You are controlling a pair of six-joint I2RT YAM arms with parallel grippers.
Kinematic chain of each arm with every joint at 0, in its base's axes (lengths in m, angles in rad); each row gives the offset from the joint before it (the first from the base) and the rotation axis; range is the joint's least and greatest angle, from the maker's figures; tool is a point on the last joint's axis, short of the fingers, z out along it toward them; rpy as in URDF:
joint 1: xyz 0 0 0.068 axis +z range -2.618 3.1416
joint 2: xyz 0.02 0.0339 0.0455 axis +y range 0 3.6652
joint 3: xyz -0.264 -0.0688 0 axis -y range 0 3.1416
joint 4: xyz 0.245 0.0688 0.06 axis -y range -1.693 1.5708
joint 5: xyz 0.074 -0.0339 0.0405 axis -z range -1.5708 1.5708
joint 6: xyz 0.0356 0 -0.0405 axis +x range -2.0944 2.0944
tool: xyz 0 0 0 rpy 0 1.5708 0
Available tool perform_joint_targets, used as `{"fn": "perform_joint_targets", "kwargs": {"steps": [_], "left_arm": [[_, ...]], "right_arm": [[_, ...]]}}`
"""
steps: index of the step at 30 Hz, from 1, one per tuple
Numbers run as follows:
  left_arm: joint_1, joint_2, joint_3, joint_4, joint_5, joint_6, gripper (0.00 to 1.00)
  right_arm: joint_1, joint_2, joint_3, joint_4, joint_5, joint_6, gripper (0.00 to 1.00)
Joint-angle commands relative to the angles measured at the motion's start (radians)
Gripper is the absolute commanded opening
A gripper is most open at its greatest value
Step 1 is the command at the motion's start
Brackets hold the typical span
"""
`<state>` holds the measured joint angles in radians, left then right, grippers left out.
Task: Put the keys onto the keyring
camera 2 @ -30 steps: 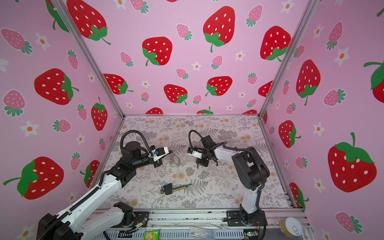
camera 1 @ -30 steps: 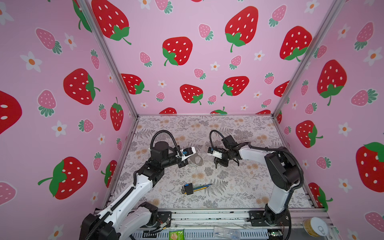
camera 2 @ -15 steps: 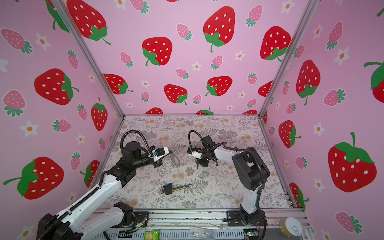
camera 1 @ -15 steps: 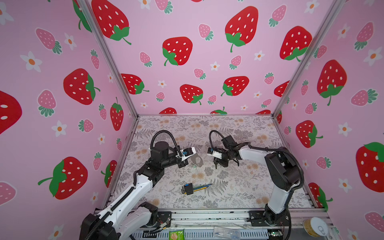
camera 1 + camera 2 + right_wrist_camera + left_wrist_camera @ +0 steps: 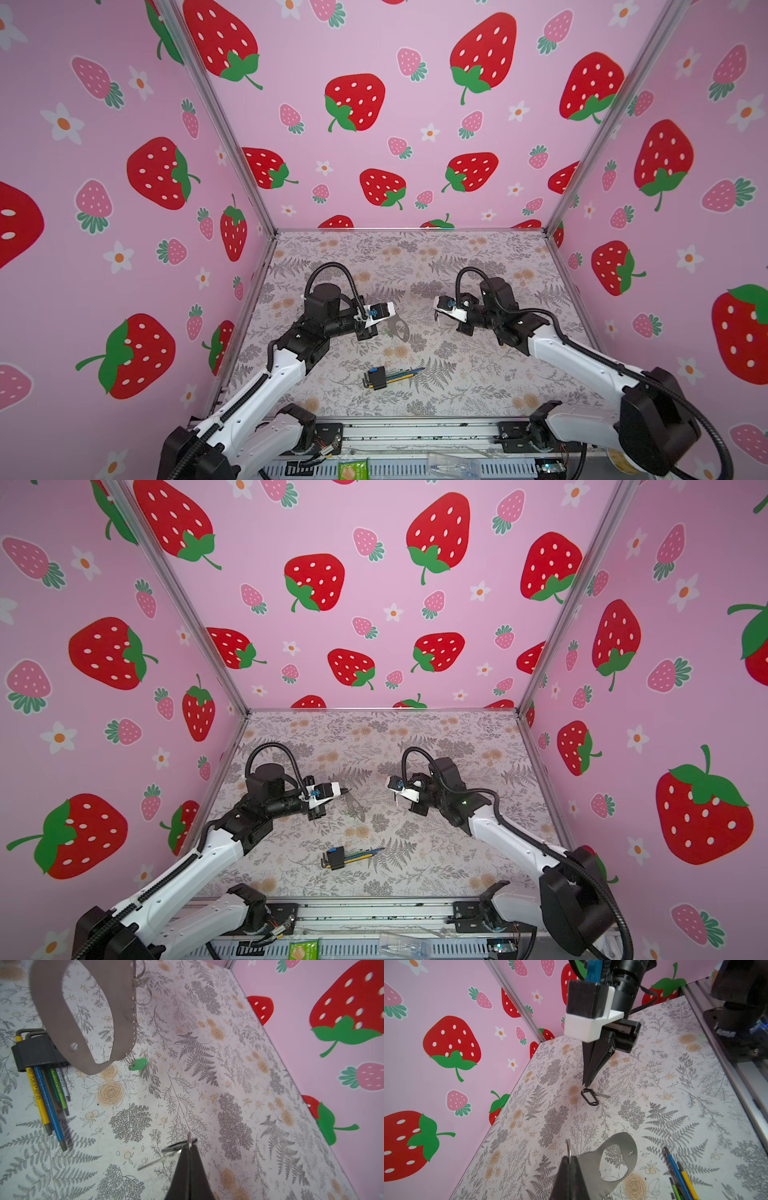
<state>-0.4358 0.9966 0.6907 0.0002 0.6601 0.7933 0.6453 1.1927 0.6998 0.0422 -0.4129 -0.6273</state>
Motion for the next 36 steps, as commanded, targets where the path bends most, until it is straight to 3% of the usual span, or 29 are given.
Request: {"fn": "perform_joint_targets", "kwargs": {"steps": [1,9,15,36], "left_arm": [[-0.035,0.023,0.083,-0.053,0.037,0.092,0.0],[-0.14,0.122,0.168,-0.118,0.009,0.198,0.0],[-0.185,0.191,0.228,-0.143,0.003,0.25,0.0],[-0.22,0.287,0.314,-0.175,0.064,0.415,0.0]], "right_arm": [[-0.001,-0.087,-0.055,0.102,-0.028,-0.037,0.0],[0.002,-0.275,-0.176,0.225,-0.059,-0.109,0.0],[0.009,-0.35,-0.189,0.214,-0.071,-0.168,0.0],[0.059,-0.328,-0.111,0.12,-0.182,-0.285,0.0]]}}
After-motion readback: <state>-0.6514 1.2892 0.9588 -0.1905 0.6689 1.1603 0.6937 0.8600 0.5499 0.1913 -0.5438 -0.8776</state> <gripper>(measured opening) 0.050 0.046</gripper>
